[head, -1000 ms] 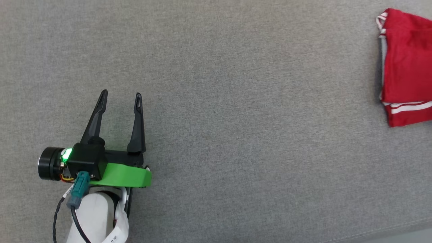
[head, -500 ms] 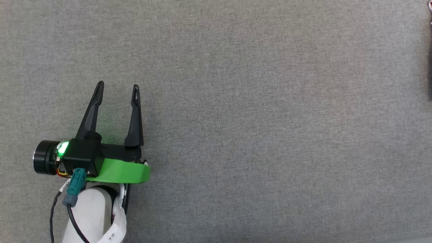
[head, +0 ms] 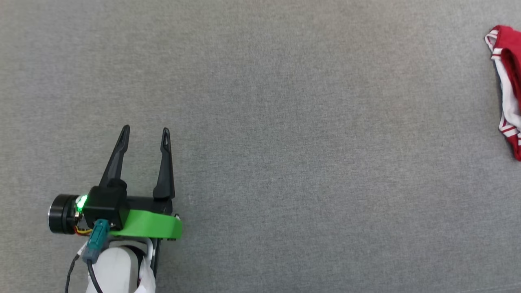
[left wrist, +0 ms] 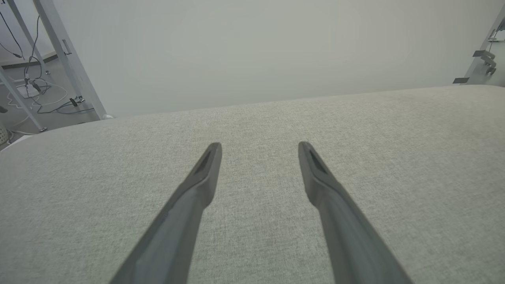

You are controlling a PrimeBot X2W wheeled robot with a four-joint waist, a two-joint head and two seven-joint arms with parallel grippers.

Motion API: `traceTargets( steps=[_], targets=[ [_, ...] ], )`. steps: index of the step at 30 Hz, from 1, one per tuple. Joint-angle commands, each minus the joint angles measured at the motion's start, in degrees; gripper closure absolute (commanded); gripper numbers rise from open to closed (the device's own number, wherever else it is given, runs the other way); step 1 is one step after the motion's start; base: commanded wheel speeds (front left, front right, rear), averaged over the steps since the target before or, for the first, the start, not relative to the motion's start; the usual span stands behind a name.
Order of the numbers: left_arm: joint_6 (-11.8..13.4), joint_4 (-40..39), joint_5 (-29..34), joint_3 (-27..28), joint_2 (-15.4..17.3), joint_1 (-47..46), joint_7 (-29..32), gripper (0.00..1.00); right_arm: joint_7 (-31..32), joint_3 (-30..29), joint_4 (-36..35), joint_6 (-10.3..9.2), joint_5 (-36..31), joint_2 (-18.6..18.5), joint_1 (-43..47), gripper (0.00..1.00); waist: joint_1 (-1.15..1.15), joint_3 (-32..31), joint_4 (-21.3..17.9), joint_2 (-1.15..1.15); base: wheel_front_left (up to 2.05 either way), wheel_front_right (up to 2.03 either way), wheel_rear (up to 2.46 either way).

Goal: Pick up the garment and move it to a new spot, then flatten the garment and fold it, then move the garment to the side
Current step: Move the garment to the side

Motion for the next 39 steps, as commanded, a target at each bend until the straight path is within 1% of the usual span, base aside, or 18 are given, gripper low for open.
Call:
traceTargets(
  steps=[1, 5, 9, 11, 14, 16, 20, 24, 29, 35, 39],
  targets=[
    [0.32, 0.26, -0.40, 0.18, -0.19, 0.94, -0.34, 0.00, -2.02, -0.62, -1.08, -0.06, -1.11, 1.11, 0.77, 0.00, 0.00, -3.84, 1.76, 0.00, 0.00, 0.00, 0.00],
    [0.41, 0.74, -0.98, 0.23, -0.72, 2.60, -0.34, 0.00, -5.11, -3.08, -5.77, -0.06, -4.58, 4.34, 3.05, 0.00, 0.00, -6.28, 3.32, 0.00, 0.00, 0.00, 0.00],
    [0.52, 0.99, -1.38, 0.32, -1.16, 3.57, -0.34, 0.00, -6.05, -6.68, -12.90, -0.06, -8.54, 9.02, 6.99, 0.00, 0.00, -8.39, 4.96, 0.00, 0.00, 0.00, 0.00],
    [0.56, 1.16, -1.57, 0.37, -1.36, 3.91, -0.34, 0.00, -6.16, -8.99, -17.93, -0.06, -10.48, 11.98, 9.74, 0.00, 0.00, -9.39, 5.89, 0.00, 0.00, 0.00, 0.00],
    [0.54, 1.65, -1.79, 0.36, -1.62, 4.26, -0.34, 0.00, -6.20, -12.46, -28.02, -0.06, -14.40, 16.85, 15.86, 0.00, 0.00, -10.87, 7.52, 0.00, 0.00, 0.00, 0.00],
    [0.51, 2.08, -2.07, 0.36, -1.80, 4.47, -0.34, 0.00, -6.20, -14.06, -32.72, -0.06, -15.18, 20.63, 20.39, 0.00, 0.00, -11.69, 8.38, 0.00, 0.00, 0.00, 0.00],
    [0.05, 3.42, -2.62, 0.69, -2.00, 4.49, -0.34, 0.00, -6.21, -15.15, -39.40, -0.06, -16.81, 26.94, 28.07, 0.00, 0.00, -13.01, 9.63, 0.00, 0.00, 0.00, 0.00],
    [0.09, 4.22, -2.73, 0.94, -2.20, 4.95, -0.34, 0.00, -6.22, -14.19, -43.21, -0.06, -17.23, 32.33, 34.10, 0.00, 0.00, -14.23, 10.00, 0.00, 0.00, 0.00, 0.00],
    [0.04, 5.06, -2.79, 1.11, -2.37, 5.81, -0.34, 0.00, -6.22, -12.94, -44.97, -0.06, -16.93, 37.23, 40.38, 0.00, 0.00, -15.98, 10.26, 0.00, 0.00, 0.00, 0.00],
    [-0.14, 5.76, -2.83, 1.24, -2.51, 7.25, -0.34, 0.00, -6.22, -12.87, -45.36, -0.06, -16.90, 40.33, 47.30, 0.00, 0.00, -18.29, 10.31, 0.00, 0.00, 0.00, 0.00],
    [-0.28, 6.03, -2.97, 1.39, -2.57, 8.36, -0.34, 0.00, -6.22, -13.04, -45.51, -0.06, -16.81, 41.47, 50.98, 0.00, 0.00, -19.58, 10.10, 0.00, 0.00, 0.00, 0.00]
  ],
)
